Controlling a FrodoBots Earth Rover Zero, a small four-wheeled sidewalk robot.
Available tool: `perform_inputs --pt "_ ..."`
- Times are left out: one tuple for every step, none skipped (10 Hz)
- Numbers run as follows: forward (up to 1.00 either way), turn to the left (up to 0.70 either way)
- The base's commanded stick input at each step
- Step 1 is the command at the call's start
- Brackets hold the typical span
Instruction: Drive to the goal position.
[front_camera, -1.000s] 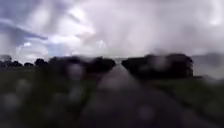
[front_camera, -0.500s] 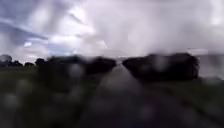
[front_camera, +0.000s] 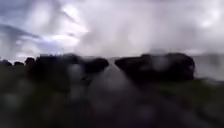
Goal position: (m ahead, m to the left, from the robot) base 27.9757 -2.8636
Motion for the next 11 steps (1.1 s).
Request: perform_inputs --pt "0.7 0.0" --pt "0.7 0.0" --pt "0.7 0.0" --pt "0.7 0.0" --pt "0.7 0.0" --pt "0.7 0.0" --pt "0.7 0.0" --pt "0.7 0.0" --pt "0.7 0.0" --pt "0.7 0.0" --pt "0.7 0.0"
